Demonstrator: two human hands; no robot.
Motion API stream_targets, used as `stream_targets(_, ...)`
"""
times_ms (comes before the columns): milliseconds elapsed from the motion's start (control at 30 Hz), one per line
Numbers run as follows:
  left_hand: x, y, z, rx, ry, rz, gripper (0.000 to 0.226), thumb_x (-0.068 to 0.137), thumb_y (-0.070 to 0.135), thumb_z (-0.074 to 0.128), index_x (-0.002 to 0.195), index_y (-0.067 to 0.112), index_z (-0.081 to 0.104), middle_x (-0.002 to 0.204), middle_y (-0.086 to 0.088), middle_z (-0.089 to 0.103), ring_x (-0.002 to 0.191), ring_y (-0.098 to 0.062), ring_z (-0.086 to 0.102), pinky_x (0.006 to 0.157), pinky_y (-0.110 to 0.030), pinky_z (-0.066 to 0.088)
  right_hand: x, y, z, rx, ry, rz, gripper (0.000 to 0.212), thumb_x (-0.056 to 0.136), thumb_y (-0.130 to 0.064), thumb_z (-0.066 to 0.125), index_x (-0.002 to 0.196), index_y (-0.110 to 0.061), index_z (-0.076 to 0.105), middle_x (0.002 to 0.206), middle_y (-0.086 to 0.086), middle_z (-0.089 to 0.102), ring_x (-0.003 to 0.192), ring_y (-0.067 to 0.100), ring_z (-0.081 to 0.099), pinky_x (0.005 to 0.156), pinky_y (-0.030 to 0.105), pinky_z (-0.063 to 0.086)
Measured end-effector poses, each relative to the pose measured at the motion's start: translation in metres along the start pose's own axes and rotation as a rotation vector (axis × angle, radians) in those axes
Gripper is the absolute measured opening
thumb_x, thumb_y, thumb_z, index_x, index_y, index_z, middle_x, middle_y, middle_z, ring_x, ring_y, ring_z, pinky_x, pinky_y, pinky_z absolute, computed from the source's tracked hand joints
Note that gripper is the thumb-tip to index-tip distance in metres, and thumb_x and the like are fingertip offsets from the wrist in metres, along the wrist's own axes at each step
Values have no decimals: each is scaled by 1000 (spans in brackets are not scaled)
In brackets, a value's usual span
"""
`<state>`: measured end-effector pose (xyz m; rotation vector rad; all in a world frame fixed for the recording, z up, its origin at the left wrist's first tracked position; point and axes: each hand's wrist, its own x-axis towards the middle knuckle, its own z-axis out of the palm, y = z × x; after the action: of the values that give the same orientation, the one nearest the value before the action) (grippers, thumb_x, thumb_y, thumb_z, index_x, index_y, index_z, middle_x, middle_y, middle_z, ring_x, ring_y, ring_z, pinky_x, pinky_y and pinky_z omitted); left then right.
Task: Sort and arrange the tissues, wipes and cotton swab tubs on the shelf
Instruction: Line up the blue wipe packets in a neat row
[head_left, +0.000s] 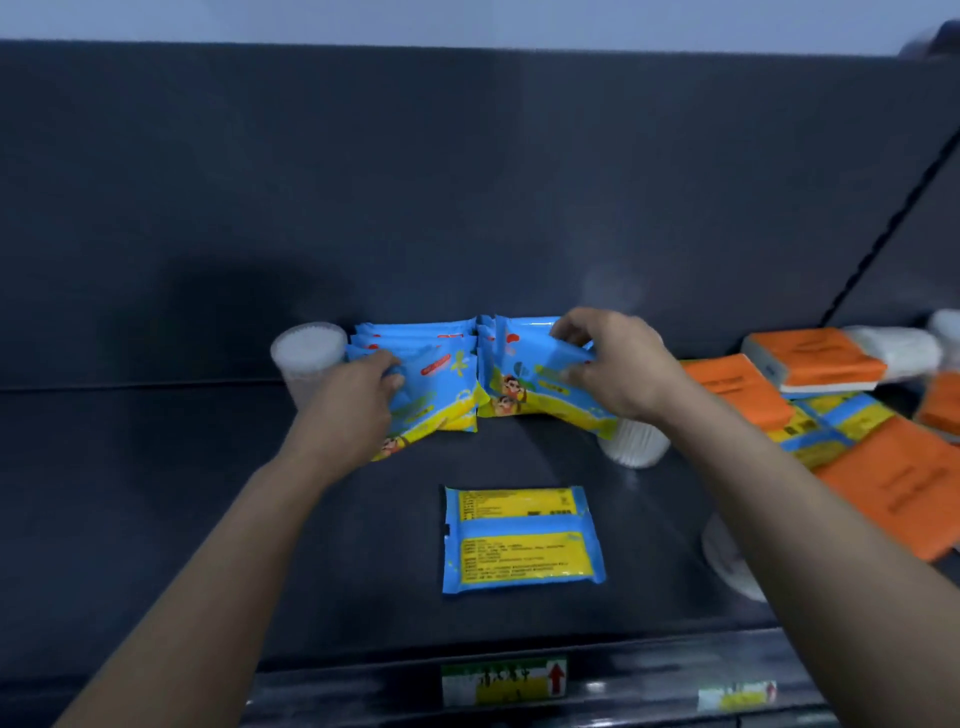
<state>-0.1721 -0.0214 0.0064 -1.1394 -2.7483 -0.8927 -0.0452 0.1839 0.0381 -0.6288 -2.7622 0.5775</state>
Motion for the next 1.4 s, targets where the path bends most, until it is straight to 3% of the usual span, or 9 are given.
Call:
stream_targets(133, 13, -15, 1, 31, -108, 59, 14, 94, 4, 44, 94, 0, 57, 87, -19, 62, 83, -35, 56, 65, -31, 34, 8, -6, 12, -51, -115, 24, 32, 76, -5, 64, 106, -16, 62, 106, 3, 65, 100, 22, 60, 84, 29, 47)
stream_targets(267, 24, -28, 4, 24, -203, 98, 23, 96, 10, 44, 73, 14, 46, 77, -12, 56, 76, -29, 53, 70, -37, 38, 20, -7, 24, -96, -151, 67, 28, 73, -3, 61, 89, -25, 60, 100, 1, 67, 94, 22, 61, 82, 31, 50)
stream_targets(367, 33, -33, 10, 5, -257, 92, 19, 96, 15, 42, 90, 5, 58, 88, -10, 59, 83, -23, 54, 76, -35, 40, 26, -4, 34, -175, -138, 104, 29, 74, -1, 59, 86, -27, 54, 100, 1, 67, 96, 25, 60, 87, 36, 47)
stream_targets(467, 37, -34, 13, 19, -240, 135, 23, 97, 17, 42, 105, 8, 61, 100, -5, 59, 94, -20, 53, 82, -32, 38, 29, -2, 42, -263, -77, 115, 30, 78, -2, 56, 101, -21, 57, 106, 3, 65, 102, 27, 55, 88, 35, 42)
stream_targets(700, 35, -33, 22, -20, -191, 210, 20, 95, 21, 46, 110, 16, 59, 100, 6, 53, 99, -14, 48, 77, -24, 32, 27, 1, 51, -410, 55, 120, 35, 81, -4, 57, 114, -13, 50, 116, 9, 51, 107, 28, 44, 86, 36, 34)
stream_targets(867, 24, -37, 14, 45, -274, 223, 31, 85, 21, 62, 115, 18, 57, 108, 5, 56, 107, -14, 49, 92, -29, 37, 28, 2, 49, -431, 53, 96, 36, 82, -7, 58, 117, -12, 49, 116, 9, 50, 109, 28, 42, 86, 36, 34)
stream_targets(1100, 19, -29, 11, -100, -211, 83, 18, 83, 11, 64, 98, 18, 56, 100, 2, 59, 91, -19, 58, 80, -35, 48, 20, -3, 42, -278, 12, -39, 41, 85, -11, 56, 126, -13, 51, 125, 8, 53, 119, 27, 42, 97, 35, 32)
stream_targets(1233, 28, -28, 26, -26, -86, 144, 28, 81, 14, 67, 107, 13, 59, 103, 1, 54, 102, -16, 47, 87, -26, 36, 9, -7, 35, -184, -22, -92, 36, 86, -14, 56, 122, -13, 56, 123, 7, 58, 117, 26, 50, 97, 36, 41)
stream_targets(1400, 27, -28, 41, 113, 86, 209, 33, 78, 14, 70, 108, 6, 60, 106, -8, 55, 104, -26, 45, 91, -34, 33, -8, -8, 33, -143, -112, -114, 29, 88, -24, 59, 116, -16, 60, 117, 4, 63, 107, 22, 57, 90, 34, 46)
